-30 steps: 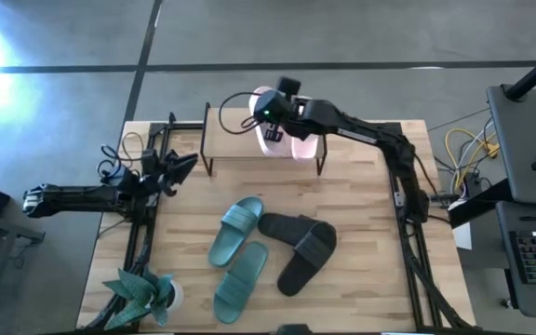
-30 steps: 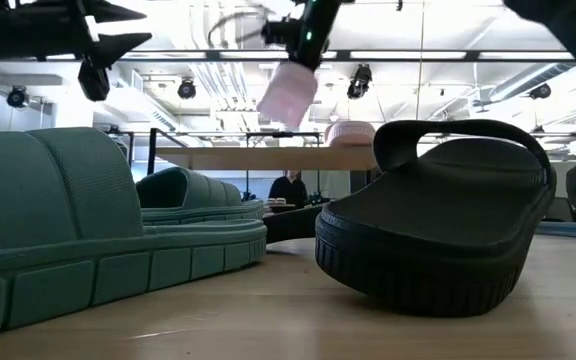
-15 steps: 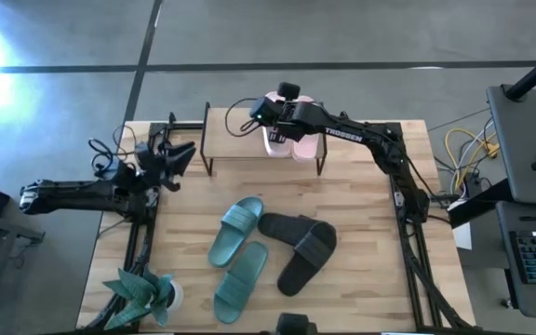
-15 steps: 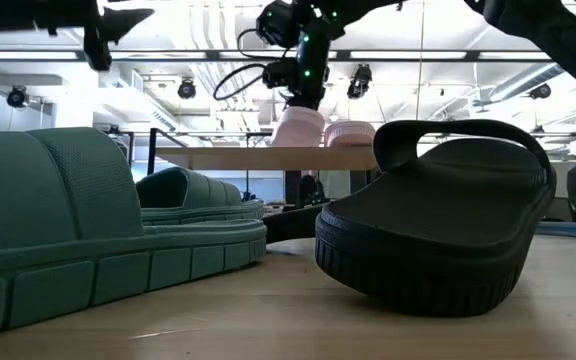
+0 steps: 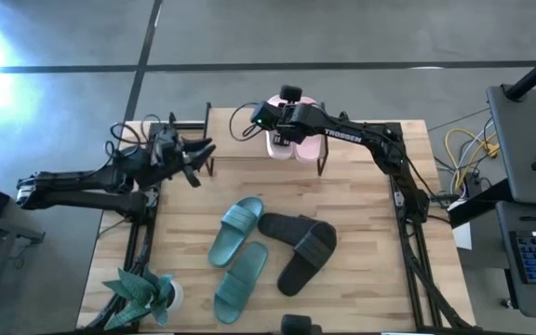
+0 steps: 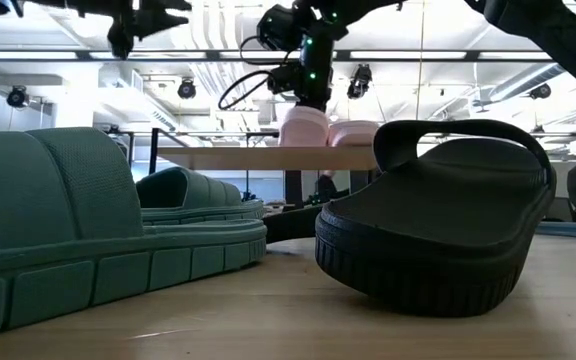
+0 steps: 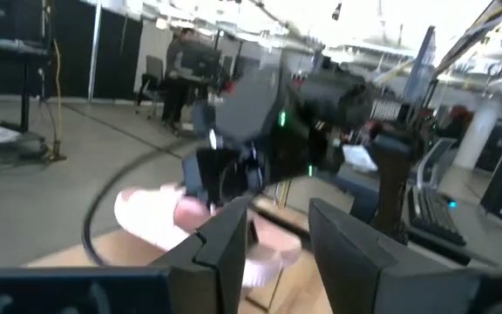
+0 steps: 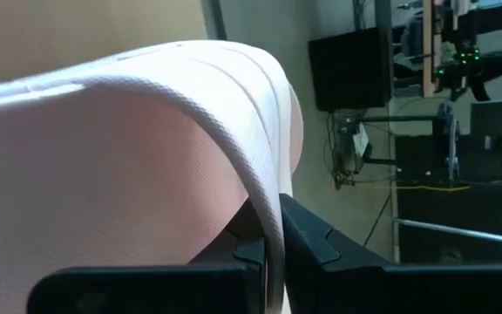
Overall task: Pick and place slides into the shelf
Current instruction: Put the pink slipper on the shelf
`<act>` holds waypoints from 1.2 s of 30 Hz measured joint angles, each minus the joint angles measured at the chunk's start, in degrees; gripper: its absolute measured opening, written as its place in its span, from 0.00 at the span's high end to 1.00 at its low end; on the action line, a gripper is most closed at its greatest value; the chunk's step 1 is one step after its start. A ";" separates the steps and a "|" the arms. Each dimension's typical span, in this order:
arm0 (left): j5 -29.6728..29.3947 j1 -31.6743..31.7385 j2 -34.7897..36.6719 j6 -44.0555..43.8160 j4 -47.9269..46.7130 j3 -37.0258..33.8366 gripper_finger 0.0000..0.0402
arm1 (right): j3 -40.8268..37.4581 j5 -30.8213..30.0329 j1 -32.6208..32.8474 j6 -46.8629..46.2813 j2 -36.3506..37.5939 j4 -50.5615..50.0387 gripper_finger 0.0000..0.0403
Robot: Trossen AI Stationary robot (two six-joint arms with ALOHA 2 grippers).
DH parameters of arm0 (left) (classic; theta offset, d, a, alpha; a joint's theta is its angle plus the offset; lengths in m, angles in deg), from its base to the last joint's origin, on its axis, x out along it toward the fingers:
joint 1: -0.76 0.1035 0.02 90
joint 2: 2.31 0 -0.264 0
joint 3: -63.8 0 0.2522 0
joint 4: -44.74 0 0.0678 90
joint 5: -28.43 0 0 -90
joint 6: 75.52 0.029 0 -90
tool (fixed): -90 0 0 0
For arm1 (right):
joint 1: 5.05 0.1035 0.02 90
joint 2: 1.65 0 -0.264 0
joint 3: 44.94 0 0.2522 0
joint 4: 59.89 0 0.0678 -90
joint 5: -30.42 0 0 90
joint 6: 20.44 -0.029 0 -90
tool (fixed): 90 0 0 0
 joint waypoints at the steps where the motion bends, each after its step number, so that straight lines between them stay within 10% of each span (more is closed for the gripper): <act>1: 0.00 0.00 -0.02 0.77 -0.88 0.62 0.72 | -0.04 0.02 0.00 -0.24 0.00 -0.22 0.97; 36: 1.83 7.11 -2.41 3.37 -26.23 15.57 0.72 | 0.55 8.08 0.42 -5.70 4.07 -4.63 0.57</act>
